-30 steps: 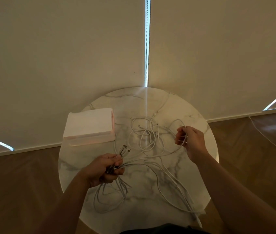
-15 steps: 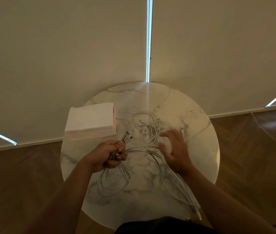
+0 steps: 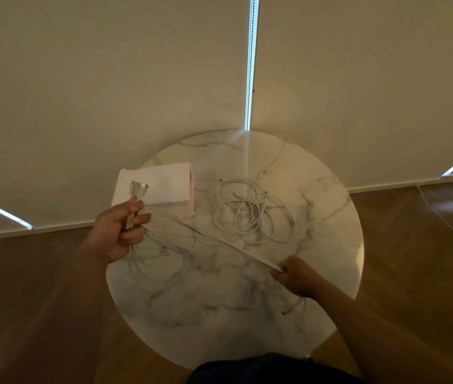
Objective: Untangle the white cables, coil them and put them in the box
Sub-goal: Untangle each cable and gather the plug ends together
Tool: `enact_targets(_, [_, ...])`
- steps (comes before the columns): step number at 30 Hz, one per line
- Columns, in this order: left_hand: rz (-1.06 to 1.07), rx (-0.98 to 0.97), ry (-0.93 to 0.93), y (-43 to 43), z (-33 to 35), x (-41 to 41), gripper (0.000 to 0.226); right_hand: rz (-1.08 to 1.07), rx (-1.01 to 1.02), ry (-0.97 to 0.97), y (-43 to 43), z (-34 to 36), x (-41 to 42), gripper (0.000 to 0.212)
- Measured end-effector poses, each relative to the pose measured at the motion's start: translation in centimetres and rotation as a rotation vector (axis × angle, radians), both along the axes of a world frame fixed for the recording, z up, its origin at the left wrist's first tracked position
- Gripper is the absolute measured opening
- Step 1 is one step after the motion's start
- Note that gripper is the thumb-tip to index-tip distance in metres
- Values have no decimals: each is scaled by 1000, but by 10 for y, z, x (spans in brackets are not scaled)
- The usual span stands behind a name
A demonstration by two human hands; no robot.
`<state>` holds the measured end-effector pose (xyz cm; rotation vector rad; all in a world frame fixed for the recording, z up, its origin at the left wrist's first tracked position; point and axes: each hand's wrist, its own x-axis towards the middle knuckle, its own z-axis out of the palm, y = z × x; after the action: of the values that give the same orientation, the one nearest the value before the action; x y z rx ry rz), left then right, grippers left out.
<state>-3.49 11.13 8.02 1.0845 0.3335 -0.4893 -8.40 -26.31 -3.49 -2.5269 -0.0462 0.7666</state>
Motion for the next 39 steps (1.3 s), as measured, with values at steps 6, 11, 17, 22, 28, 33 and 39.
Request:
enact_targets(6, [-48,34,14,-1,-7,3,29,-59,-12,-5,-8,2,2,52])
enact_targets(11, [-62,284,115,8,-9,3,35,12,63,25,-12,2,-2,35])
enact_targets(17, [-83,591,211,6,-14,13,26,71,166,46,9,-6,-9,21])
enact_targets(22, [-202,1005,224,-29,-52,-3,30,299,-278,156,-15,-17,-12,33])
enact_targets(28, [-176,1092,122,-38,-60,-15,39,515,-517,355,-18,-25,-23,41])
enact_targets(33, [-165,704,147,-39,-36,-14,30,548,-529,380,-16,-28,-19,43])
enact_targets(39, [-173,509,4,-55,-29,-27,32,433,-400,120,-12,-26,-12,75])
